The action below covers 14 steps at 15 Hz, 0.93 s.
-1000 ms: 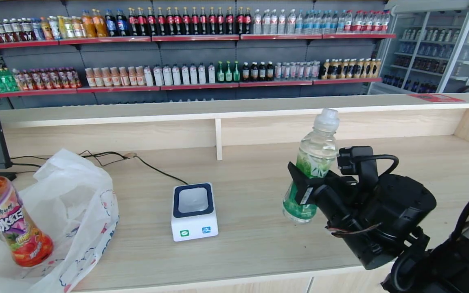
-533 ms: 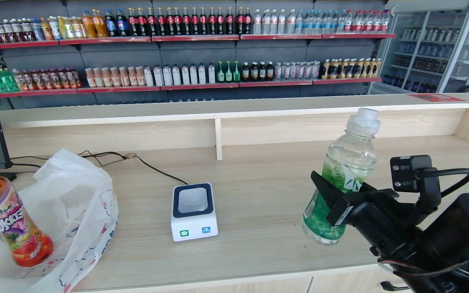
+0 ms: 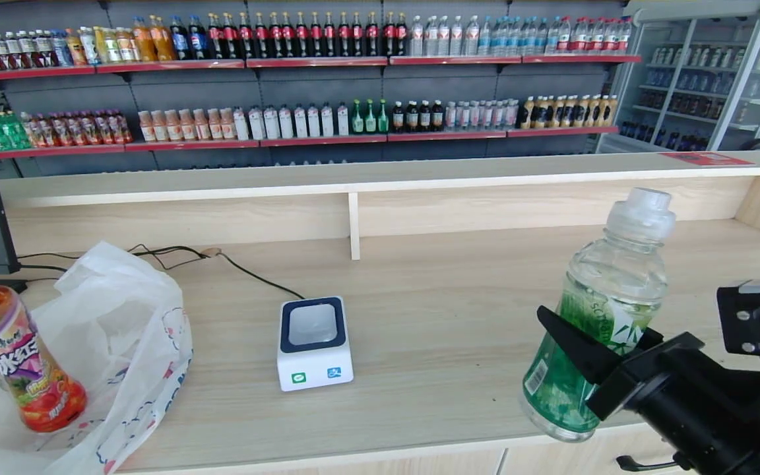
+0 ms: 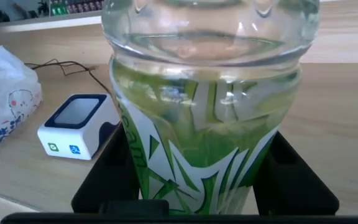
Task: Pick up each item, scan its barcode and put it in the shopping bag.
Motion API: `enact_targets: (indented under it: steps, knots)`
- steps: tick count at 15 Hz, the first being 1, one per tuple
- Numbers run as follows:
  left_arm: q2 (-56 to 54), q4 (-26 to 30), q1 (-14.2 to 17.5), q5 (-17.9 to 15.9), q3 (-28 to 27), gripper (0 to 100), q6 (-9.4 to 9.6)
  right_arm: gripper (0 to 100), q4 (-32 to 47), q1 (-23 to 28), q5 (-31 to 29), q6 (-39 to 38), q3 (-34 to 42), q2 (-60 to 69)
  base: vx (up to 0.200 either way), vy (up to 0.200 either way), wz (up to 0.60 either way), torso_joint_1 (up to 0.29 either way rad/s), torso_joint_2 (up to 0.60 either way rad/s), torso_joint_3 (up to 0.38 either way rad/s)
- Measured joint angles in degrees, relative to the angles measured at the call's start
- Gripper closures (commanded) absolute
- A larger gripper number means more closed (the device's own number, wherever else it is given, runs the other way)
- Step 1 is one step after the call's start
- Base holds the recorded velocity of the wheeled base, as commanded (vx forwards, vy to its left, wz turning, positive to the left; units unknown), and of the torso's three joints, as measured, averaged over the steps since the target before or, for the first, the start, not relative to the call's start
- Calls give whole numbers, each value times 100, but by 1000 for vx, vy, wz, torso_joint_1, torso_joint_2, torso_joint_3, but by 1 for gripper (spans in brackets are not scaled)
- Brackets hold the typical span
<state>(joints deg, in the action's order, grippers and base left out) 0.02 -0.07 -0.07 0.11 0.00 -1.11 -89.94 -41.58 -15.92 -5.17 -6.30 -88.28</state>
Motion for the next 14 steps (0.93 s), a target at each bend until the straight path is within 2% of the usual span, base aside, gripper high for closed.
enact_targets:
  steps: [3,6,9,12,14]
  knots:
    - [0,0,-4,-1,0,0,0,100,0,35,514,-165,-63,190,0,0,0,0,0,0]
    - [0,0,0,2,0,0,-1,100,0,35,1464,-517,-430,243,0,0,0,0,0,0]
    - [0,0,0,0,0,0,0,100,2,-28,2256,-1514,-601,249,0,0,0,0,0,0]
    - [0,0,-4,-1,0,0,0,100,-5,-52,2687,-2436,-739,325,0,0,0,0,0,0]
    - [0,2,-4,-1,0,0,2,100,2,-63,2742,-2548,-828,290,0,0,0,0,0,0]
